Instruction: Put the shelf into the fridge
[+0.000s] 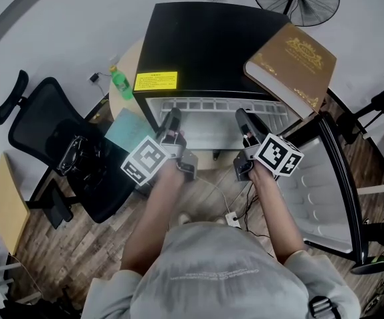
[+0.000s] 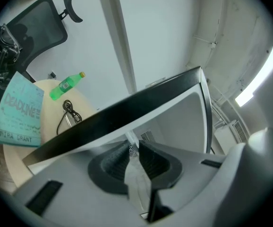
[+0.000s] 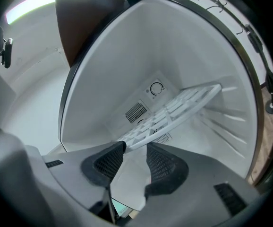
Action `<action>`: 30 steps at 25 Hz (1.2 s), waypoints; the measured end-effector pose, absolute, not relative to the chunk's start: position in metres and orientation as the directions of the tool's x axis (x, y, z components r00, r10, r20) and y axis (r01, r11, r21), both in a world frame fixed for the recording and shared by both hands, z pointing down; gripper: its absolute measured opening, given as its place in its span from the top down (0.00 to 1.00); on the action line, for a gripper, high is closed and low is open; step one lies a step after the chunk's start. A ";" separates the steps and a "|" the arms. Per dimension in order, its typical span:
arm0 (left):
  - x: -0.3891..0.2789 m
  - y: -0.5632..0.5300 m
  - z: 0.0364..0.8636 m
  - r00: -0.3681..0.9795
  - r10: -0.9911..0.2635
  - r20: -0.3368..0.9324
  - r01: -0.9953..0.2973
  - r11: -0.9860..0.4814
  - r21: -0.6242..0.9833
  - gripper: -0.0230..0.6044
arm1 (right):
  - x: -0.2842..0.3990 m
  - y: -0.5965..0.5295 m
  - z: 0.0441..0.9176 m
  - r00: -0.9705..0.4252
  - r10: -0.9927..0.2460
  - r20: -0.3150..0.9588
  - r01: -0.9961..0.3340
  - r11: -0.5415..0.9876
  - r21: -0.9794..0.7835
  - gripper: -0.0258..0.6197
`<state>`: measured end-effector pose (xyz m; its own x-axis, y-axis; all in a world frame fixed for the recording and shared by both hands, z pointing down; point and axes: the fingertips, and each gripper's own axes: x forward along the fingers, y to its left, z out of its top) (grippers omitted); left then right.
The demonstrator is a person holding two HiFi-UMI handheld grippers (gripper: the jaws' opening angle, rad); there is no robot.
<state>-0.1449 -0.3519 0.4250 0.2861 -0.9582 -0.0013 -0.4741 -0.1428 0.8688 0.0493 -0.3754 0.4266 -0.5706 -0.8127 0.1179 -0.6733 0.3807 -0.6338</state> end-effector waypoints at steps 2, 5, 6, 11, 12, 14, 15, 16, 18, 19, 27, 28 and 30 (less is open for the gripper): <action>-0.145 -0.354 0.425 0.281 -0.960 -0.004 -0.465 -0.140 0.874 0.87 | 0.049 -0.377 0.426 -0.572 -0.812 0.117 -0.671 0.382 -0.636 0.73; -0.145 -0.356 0.425 0.272 -0.962 -0.012 -0.447 -0.137 0.884 0.88 | 0.048 -0.380 0.426 -0.570 -0.813 0.117 -0.672 0.380 -0.636 0.73; -0.146 -0.357 0.424 0.266 -0.964 -0.017 -0.443 -0.138 0.886 0.88 | 0.048 -0.381 0.425 -0.569 -0.814 0.117 -0.672 0.379 -0.637 0.73; -0.147 -0.358 0.424 0.228 -0.973 -0.031 -0.466 -0.137 0.874 0.88 | 0.046 -0.383 0.425 -0.574 -0.811 0.116 -0.671 0.383 -0.635 0.73; -0.147 -0.358 0.424 0.227 -0.973 -0.033 -0.466 -0.138 0.874 0.88 | 0.046 -0.384 0.425 -0.574 -0.811 0.115 -0.671 0.386 -0.633 0.73; -0.147 -0.359 0.424 0.228 -0.973 -0.035 -0.461 -0.140 0.876 0.88 | 0.046 -0.384 0.425 -0.574 -0.811 0.114 -0.672 0.386 -0.632 0.73; -0.147 -0.359 0.424 0.229 -0.973 -0.036 -0.458 -0.141 0.878 0.88 | 0.047 -0.384 0.425 -0.573 -0.811 0.114 -0.672 0.386 -0.632 0.73; -0.147 -0.359 0.425 0.231 -0.972 -0.040 -0.451 -0.144 0.881 0.88 | 0.047 -0.384 0.426 -0.574 -0.811 0.114 -0.671 0.387 -0.632 0.73; -0.148 -0.359 0.425 0.239 -0.969 -0.061 -0.404 -0.156 0.902 0.88 | 0.047 -0.384 0.426 -0.585 -0.802 0.117 -0.662 0.389 -0.641 0.73; -0.149 -0.358 0.426 0.244 -0.967 -0.077 -0.362 -0.165 0.917 0.88 | 0.047 -0.384 0.426 -0.596 -0.794 0.122 -0.654 0.391 -0.648 0.73; -0.150 -0.345 0.431 0.320 -0.946 -0.047 -0.352 -0.165 0.921 0.88 | 0.063 -0.378 0.429 -0.593 -0.782 0.191 -0.690 0.371 -0.621 0.73; -0.149 -0.341 0.432 0.327 -0.944 -0.041 -0.368 -0.168 0.915 0.88 | 0.066 -0.375 0.430 -0.585 -0.788 0.194 -0.697 0.366 -0.616 0.73; -0.148 -0.333 0.432 0.344 -0.939 -0.026 -0.421 -0.179 0.889 0.88 | 0.069 -0.368 0.430 -0.578 -0.791 0.200 -0.711 0.369 -0.598 0.73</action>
<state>-0.1480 -0.3325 0.4316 0.3441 -0.9386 -0.0265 -0.4206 -0.1793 0.8894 0.0690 -0.3682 0.4304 -0.5778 -0.7914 0.1995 -0.7114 0.3685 -0.5984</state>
